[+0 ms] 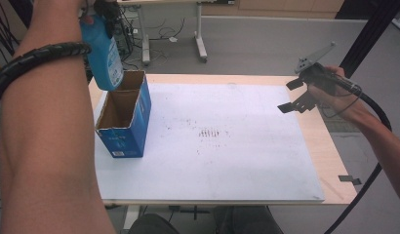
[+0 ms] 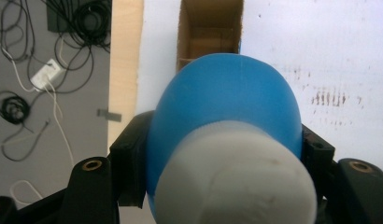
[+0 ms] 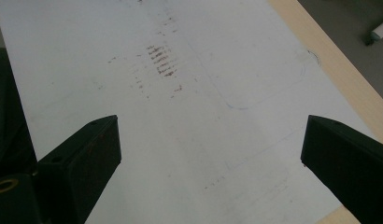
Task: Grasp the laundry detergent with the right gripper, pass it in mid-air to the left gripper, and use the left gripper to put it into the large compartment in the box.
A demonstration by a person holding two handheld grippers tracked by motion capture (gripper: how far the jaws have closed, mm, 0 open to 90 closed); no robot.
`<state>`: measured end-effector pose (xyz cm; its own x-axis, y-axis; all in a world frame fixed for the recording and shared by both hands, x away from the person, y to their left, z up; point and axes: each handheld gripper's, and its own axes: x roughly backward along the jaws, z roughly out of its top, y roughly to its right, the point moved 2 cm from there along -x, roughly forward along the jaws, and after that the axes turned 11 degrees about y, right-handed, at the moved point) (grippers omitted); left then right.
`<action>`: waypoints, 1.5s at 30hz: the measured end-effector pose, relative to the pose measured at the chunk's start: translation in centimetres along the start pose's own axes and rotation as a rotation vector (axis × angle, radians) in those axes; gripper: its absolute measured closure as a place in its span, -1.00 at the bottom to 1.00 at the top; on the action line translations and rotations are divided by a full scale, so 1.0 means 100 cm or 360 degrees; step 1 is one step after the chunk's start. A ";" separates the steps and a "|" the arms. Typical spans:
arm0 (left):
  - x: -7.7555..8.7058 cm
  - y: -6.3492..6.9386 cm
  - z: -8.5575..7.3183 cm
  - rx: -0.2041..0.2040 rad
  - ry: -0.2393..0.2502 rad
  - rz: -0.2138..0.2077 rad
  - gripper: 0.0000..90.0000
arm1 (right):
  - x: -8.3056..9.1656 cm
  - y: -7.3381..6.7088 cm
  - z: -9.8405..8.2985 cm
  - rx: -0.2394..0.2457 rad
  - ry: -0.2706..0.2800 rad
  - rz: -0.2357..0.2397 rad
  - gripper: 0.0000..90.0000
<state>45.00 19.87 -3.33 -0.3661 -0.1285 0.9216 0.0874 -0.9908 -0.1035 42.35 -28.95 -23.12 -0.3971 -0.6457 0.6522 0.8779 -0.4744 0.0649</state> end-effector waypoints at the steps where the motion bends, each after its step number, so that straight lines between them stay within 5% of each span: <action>1: -0.001 -0.002 0.000 0.0017 0.0001 -0.0001 -0.19 | 0.000 0.000 0.000 0.0005 -0.0002 0.0000 -0.89; 7: -0.011 -0.008 -0.002 0.0067 -0.0012 0.0032 -0.19 | -0.001 -0.003 0.001 0.0021 -0.0006 -0.0001 -0.89; 25: -0.041 -0.011 -0.006 0.0103 -0.0046 -0.0022 -0.20 | -0.009 -0.006 -0.001 0.0049 -0.0053 0.0019 -0.89; 45: -0.100 -0.016 -0.024 0.0108 -0.0111 -0.0035 -0.20 | -0.015 -0.008 0.000 0.0061 -0.0064 0.0022 -0.89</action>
<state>46.28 22.58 -13.25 -0.3037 -0.1014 0.9474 0.1436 -0.9878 -0.0597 42.21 -27.59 -24.13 -0.3746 -0.6268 0.6832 0.8931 -0.4419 0.0842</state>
